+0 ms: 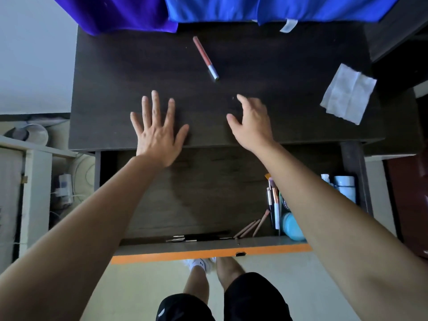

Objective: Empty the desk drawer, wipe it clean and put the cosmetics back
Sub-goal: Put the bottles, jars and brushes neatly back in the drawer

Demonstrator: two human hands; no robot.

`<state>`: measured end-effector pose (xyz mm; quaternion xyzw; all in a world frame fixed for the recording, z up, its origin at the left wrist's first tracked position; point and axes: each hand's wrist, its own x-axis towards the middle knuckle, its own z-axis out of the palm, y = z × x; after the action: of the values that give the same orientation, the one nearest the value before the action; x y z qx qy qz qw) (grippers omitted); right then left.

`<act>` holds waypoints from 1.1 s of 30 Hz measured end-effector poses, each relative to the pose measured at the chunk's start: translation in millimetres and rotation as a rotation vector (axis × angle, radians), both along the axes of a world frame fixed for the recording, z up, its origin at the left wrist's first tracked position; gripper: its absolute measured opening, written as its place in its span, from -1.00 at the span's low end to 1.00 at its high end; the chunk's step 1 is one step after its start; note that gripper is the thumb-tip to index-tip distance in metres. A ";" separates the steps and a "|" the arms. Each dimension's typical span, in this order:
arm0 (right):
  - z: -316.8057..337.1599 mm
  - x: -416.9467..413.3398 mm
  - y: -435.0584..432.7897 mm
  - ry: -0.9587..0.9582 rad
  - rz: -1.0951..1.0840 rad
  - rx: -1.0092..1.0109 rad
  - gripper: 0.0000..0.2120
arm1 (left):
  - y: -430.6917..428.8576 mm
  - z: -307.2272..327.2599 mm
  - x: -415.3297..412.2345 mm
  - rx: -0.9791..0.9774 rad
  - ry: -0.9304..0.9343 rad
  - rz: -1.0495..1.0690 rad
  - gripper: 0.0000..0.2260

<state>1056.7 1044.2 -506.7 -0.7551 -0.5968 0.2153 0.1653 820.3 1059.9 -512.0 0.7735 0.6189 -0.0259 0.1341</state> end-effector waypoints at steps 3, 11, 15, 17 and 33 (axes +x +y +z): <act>-6.6 -11.6 43.2 0.021 -0.014 0.011 -0.42 | 7.8 -12.5 -0.9 -0.041 0.023 0.039 -0.33; -24.7 -25.4 114.0 0.042 -0.103 0.101 -0.55 | 3.1 -28.9 -1.1 0.035 0.106 0.043 -0.35; -23.7 -21.4 115.1 0.061 -0.101 0.119 -0.73 | 3.4 -28.2 -1.6 0.030 0.112 0.040 -0.36; -20.5 -18.4 104.9 0.082 -0.077 0.108 -0.75 | 3.6 -27.4 -1.4 0.037 0.115 0.037 -0.36; -13.0 -79.1 -82.4 0.202 -0.060 -0.023 -0.81 | -87.8 -12.4 -143.3 -0.069 0.004 -0.162 -0.38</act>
<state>977.6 961.8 -519.7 -0.7489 -0.5518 0.2921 0.2221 677.0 972.0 -524.5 0.8159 0.5533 -0.0595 0.1571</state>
